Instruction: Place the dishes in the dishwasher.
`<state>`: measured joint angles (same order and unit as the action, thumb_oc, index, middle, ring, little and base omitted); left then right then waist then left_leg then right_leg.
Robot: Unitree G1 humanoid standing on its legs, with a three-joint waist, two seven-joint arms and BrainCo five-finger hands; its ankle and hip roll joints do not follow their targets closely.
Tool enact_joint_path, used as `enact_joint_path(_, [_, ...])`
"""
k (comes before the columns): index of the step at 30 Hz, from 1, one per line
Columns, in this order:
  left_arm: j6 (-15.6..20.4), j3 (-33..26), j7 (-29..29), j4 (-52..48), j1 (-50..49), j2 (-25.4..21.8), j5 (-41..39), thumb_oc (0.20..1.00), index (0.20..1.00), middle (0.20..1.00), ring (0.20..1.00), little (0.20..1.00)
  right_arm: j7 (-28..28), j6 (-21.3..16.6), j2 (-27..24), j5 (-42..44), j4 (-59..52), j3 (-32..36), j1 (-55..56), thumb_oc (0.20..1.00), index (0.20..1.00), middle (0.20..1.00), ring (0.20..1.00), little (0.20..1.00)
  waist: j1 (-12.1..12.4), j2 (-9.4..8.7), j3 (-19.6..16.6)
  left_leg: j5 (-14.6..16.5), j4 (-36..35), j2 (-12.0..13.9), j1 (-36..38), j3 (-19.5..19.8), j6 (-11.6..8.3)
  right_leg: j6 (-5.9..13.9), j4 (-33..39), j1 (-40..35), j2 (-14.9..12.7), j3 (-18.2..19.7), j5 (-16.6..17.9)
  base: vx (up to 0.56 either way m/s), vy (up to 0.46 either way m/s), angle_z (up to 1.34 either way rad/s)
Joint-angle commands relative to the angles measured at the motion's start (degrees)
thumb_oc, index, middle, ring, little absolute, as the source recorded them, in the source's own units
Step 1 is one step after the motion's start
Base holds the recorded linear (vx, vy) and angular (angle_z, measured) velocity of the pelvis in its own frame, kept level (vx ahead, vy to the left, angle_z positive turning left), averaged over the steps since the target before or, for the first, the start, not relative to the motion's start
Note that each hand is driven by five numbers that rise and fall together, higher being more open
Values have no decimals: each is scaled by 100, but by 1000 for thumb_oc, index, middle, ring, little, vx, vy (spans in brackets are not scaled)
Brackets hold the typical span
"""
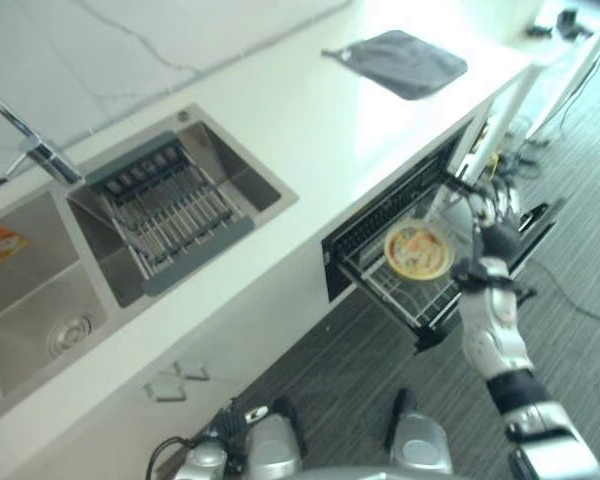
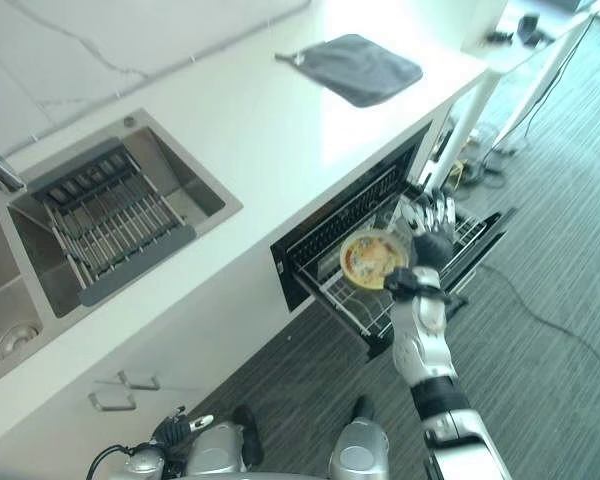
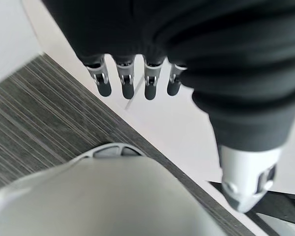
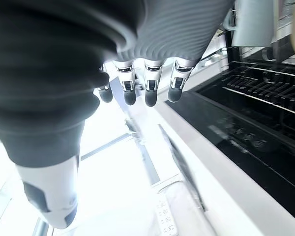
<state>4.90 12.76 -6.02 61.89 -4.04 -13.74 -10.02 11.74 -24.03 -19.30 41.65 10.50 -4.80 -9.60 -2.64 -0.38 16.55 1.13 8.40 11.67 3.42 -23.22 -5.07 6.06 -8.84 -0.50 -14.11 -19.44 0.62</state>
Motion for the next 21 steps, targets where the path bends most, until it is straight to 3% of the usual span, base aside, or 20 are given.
enact_joint_path(1, [-94,85,50,-14,57,14,325,1000,1000,1000,1000,1000,-364,-114,-344,-16,-243,420,-581,1000,1000,1000,1000,1000,-96,130,142,397,55,38,199,22,179,-79,-683,-93,-76,281,-943,87,-78,-16])
enact_joint_path(6, [-131,-128,55,143,-82,-5,481,1000,1000,1000,1000,1000,225,-400,-529,-446,-636,965,9,1000,1000,1000,1000,1000,-307,18,-195,403,-197,43,449,-95,172,-7,-404,-290,63,329,-876,41,-93,-19])
enact_joint_path(12, [-126,-194,238,372,-57,-69,373,1000,1000,1000,1000,1000,984,-227,-646,-455,-90,1787,492,1000,1000,1000,1000,1000,-501,-1,-289,466,-242,50,535,-171,151,-3,-306,-350,150,368,-895,26,-65,-3])
enact_joint_path(17, [-212,-25,377,344,39,-100,500,1000,1000,1000,1000,1000,846,-34,-570,342,971,2094,719,1000,1000,1000,1000,1000,-478,19,-224,572,-99,14,468,-113,191,-26,-368,-320,142,313,-926,53,-43,-7])
enact_joint_path(21, [-289,320,452,179,339,-146,435,1000,1000,1000,1000,1000,337,15,-567,1330,1818,2058,453,1000,1000,1000,1000,1000,-338,144,50,611,123,7,112,50,213,-40,-794,50,14,227,-1044,-57,-4,6])
